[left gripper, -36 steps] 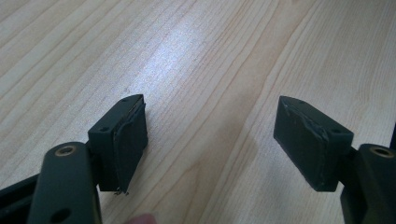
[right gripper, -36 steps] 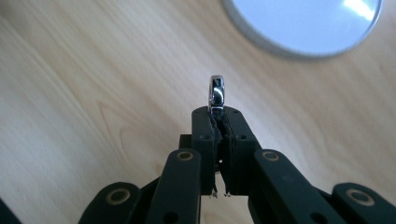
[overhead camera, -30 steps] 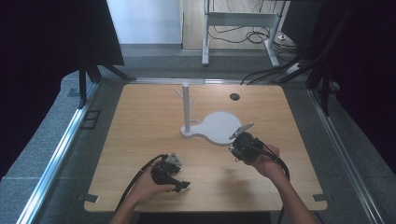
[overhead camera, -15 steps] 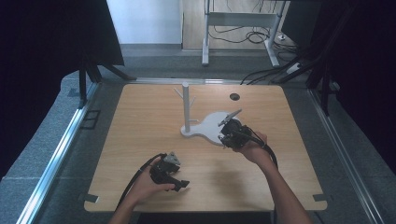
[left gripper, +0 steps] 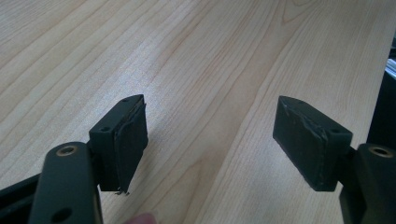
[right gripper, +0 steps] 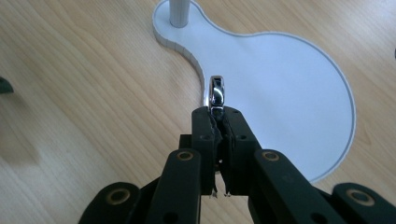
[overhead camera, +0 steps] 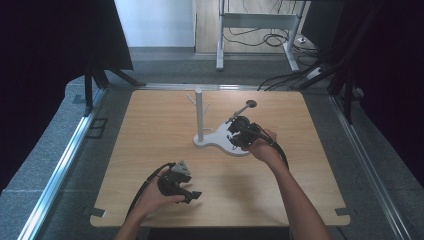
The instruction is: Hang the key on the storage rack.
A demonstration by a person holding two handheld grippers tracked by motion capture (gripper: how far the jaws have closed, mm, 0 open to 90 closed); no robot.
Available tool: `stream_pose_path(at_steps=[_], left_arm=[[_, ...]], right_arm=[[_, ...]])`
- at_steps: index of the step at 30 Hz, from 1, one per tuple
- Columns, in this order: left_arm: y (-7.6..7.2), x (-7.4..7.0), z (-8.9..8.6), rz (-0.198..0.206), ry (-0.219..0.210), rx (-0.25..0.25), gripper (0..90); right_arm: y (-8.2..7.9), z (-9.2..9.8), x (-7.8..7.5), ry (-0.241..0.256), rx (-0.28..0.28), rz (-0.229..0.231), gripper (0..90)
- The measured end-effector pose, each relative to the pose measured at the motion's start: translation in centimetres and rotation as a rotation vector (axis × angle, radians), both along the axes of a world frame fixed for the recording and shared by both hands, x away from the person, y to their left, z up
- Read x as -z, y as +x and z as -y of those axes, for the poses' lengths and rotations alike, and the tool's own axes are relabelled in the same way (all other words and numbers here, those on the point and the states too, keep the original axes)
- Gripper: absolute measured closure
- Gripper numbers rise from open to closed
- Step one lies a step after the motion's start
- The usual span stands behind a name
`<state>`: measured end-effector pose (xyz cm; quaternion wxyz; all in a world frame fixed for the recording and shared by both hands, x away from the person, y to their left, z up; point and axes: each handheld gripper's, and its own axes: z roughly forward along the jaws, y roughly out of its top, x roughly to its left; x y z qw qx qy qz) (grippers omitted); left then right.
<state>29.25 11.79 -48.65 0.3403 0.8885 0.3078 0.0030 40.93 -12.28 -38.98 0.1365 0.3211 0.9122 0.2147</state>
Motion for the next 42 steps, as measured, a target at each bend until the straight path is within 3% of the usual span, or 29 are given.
stream_pose_path(at_steps=[13,20,27,42], left_arm=[[0.0,-0.6,-0.8,0.004,-0.025,0.002,26.9],[0.1,-0.5,-1.0,-0.002,-0.03,0.001,26.9],[0.1,-0.5,-1.1,-0.003,-0.037,0.0,27.0],[0.1,-0.4,-0.9,-0.007,-0.026,0.011,26.9]], right_arm=[[2.9,-3.1,0.3,-0.013,-0.02,-0.021,85.2],[4.7,-4.5,-0.1,-0.014,-0.019,-0.008,85.2],[5.5,-5.9,-0.3,-0.025,-0.021,0.014,85.2],[6.7,-5.8,-0.5,-0.01,0.014,0.007,85.2]])
